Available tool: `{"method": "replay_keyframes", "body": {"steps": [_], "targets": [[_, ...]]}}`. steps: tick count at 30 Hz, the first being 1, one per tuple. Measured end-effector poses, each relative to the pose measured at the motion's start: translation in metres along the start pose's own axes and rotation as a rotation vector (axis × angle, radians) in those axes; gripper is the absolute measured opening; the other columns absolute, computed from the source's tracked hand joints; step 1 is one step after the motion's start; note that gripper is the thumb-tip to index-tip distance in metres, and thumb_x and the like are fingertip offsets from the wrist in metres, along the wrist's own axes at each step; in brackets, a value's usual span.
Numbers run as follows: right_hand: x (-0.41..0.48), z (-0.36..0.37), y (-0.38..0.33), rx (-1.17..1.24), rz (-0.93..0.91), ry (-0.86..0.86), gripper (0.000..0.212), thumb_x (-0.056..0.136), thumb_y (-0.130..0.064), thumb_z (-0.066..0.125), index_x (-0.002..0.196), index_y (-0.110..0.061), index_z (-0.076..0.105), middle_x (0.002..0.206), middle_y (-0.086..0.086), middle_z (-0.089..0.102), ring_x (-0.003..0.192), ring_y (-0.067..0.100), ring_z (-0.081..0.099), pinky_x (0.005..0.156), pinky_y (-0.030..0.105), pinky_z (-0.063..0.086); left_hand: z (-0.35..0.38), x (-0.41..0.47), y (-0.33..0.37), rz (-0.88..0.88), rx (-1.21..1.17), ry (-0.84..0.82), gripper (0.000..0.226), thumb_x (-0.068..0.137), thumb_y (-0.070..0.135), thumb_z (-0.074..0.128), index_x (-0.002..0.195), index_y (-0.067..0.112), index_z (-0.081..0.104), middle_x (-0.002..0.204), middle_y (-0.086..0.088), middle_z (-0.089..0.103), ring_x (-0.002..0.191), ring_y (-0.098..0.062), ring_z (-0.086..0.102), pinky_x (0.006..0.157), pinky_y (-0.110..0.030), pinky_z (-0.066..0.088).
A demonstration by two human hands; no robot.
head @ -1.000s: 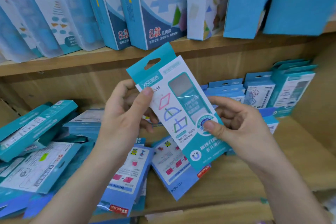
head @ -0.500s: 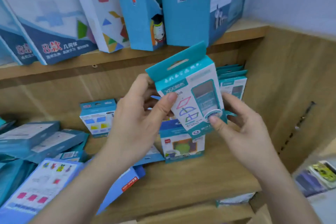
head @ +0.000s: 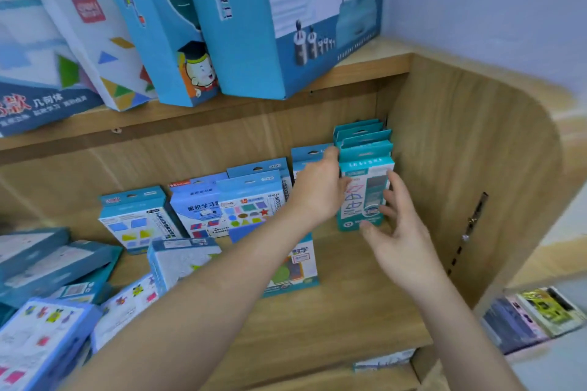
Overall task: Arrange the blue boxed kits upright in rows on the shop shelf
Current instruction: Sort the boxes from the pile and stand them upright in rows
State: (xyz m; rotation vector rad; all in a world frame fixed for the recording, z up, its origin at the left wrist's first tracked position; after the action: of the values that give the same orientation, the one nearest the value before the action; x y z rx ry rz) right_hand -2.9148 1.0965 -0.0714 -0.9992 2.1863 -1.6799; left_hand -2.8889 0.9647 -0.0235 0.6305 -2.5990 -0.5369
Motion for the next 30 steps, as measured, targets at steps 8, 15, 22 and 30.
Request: {"method": "replay_keyframes", "body": {"steps": [8, 15, 22, 30], "targets": [[0.024, 0.01, 0.006, -0.027, 0.035, -0.045, 0.08, 0.089, -0.008, 0.057, 0.149, -0.035, 0.011, 0.141, -0.012, 0.045, 0.125, 0.006, 0.044, 0.101, 0.028, 0.04, 0.0, 0.017, -0.002, -0.075, 0.071, 0.053, 0.044, 0.087, 0.018, 0.064, 0.12, 0.011, 0.035, 0.104, -0.015, 0.065, 0.089, -0.032, 0.063, 0.06, -0.031, 0.038], [0.041, 0.005, -0.019, -0.242, -0.162, 0.033, 0.077, 0.087, -0.004, 0.058, 0.149, -0.027, 0.018, 0.147, -0.003, 0.032, 0.135, 0.016, 0.035, 0.103, 0.042, 0.045, 0.011, 0.021, -0.008, -0.186, -0.082, 0.016, 0.047, 0.083, 0.016, 0.071, 0.117, 0.009, 0.039, 0.11, -0.012, 0.064, 0.097, -0.027, 0.062, 0.064, -0.029, 0.04], [0.055, -0.002, -0.027, -0.558, -0.202, 0.079, 0.071, 0.087, -0.009, 0.058, 0.148, -0.017, 0.024, 0.151, 0.012, 0.029, 0.139, 0.031, 0.024, 0.113, 0.041, 0.025, 0.031, 0.024, -0.024, -0.268, -0.082, -0.061, 0.039, 0.082, 0.019, 0.07, 0.112, 0.008, 0.047, 0.109, -0.011, 0.063, 0.099, -0.027, 0.061, 0.068, -0.031, 0.045], [0.049, 0.003, -0.027, -0.615, -0.193, 0.024, 0.077, 0.087, -0.011, 0.06, 0.149, -0.025, 0.017, 0.155, 0.006, 0.018, 0.135, 0.03, 0.032, 0.101, 0.042, 0.042, -0.026, 0.012, -0.008, -0.068, 0.253, -0.054, 0.015, 0.084, 0.019, 0.056, 0.093, 0.024, 0.067, 0.095, 0.0, 0.07, 0.09, -0.024, 0.065, 0.076, -0.035, 0.053]]}}
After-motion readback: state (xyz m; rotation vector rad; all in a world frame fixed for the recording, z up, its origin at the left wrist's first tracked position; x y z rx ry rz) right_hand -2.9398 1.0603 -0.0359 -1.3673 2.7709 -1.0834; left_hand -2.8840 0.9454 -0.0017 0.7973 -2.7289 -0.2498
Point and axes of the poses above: each hand's wrist, its own x-axis towards the middle knuckle, its own z-axis out of the palm, y = z × x, the point moved 10 cm from there along x, towards the middle knuckle
